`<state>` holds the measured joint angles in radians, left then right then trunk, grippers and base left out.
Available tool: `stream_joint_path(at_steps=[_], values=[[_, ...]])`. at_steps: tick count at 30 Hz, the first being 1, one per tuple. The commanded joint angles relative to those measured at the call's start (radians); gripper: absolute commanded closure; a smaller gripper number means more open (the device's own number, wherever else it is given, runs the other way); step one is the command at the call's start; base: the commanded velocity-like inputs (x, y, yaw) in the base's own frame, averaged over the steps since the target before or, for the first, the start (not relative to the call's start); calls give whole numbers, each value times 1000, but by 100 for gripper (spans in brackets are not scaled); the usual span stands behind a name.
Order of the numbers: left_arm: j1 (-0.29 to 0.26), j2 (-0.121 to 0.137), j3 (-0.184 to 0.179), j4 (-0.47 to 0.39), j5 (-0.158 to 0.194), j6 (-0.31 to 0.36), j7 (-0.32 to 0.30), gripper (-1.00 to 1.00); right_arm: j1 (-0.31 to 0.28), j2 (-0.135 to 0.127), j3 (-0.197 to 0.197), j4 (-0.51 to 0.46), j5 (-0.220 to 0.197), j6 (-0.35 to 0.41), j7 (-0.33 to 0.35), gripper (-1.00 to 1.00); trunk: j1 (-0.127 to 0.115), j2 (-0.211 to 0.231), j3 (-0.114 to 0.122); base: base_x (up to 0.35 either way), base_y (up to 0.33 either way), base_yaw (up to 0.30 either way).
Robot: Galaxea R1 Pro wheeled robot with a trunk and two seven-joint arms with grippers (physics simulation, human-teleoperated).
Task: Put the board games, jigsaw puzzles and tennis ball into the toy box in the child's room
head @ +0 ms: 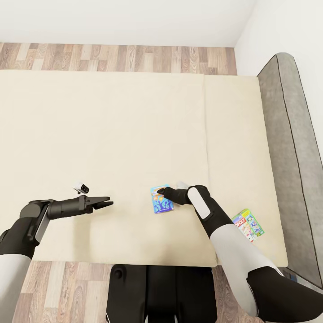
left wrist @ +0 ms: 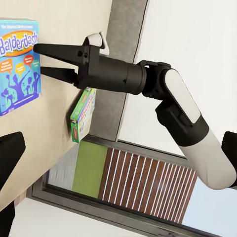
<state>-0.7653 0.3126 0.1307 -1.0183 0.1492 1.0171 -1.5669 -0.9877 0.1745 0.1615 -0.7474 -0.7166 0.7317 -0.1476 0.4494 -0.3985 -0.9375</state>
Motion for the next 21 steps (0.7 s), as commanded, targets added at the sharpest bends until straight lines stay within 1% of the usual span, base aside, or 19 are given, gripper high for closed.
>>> stream_joint_path(at_steps=[1, 21], values=[[0, 0, 0, 0, 0, 11, -4, -100, 0, 0, 2, -1, -11, 0, -10, -100, 1, -2, -1, 0, 0, 0], [0, 0, 0, 0, 0, 11, -4, -100, 0, 0, 6, -1, -9, -3, -10, -100, 1, -2, -1, 0, 0, 0]])
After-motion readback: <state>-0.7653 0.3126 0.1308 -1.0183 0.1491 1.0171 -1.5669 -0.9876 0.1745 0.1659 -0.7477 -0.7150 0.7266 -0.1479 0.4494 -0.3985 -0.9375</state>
